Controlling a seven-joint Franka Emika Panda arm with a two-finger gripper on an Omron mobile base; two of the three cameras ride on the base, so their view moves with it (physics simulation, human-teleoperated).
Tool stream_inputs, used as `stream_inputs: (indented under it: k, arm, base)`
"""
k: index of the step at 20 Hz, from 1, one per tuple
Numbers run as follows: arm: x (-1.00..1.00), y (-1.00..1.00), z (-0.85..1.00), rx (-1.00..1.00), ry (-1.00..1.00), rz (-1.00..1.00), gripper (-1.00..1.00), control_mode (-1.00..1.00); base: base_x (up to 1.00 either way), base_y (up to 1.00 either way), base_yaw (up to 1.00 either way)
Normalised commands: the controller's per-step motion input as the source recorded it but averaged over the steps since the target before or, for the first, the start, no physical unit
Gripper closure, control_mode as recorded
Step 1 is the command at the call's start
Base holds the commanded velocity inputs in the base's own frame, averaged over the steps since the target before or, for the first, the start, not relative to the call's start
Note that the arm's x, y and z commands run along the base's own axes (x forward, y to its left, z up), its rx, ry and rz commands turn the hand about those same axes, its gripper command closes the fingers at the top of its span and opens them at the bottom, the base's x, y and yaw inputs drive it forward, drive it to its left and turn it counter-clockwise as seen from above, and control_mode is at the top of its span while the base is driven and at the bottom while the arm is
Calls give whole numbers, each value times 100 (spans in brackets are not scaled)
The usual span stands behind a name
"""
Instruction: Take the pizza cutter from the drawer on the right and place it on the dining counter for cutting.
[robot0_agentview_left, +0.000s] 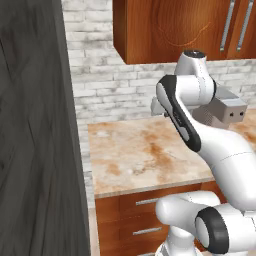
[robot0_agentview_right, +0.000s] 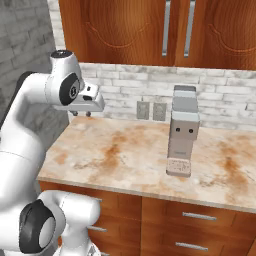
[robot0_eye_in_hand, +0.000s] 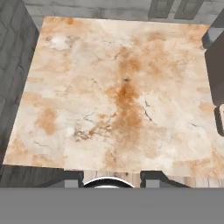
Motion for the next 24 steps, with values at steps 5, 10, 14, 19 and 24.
stream_inputs:
  k: [5,10,14,19,24]
  arm:
    - [-43,-68,-22,16,0,-5,-100,-100]
    - [-57,-100,-29,28,0,-11,-100,-100]
    - [-26,-98,-34,24,0,-21,-100,-100]
    - [-5,-93,-34,19,0,-24,-100,-100]
    - [0,-62,-40,16,-1,-26,-100,-100]
  base:
    - [0,0,0]
    - [0,0,0]
    - [0,0,0]
    - [0,0,0]
    - [0,0,0]
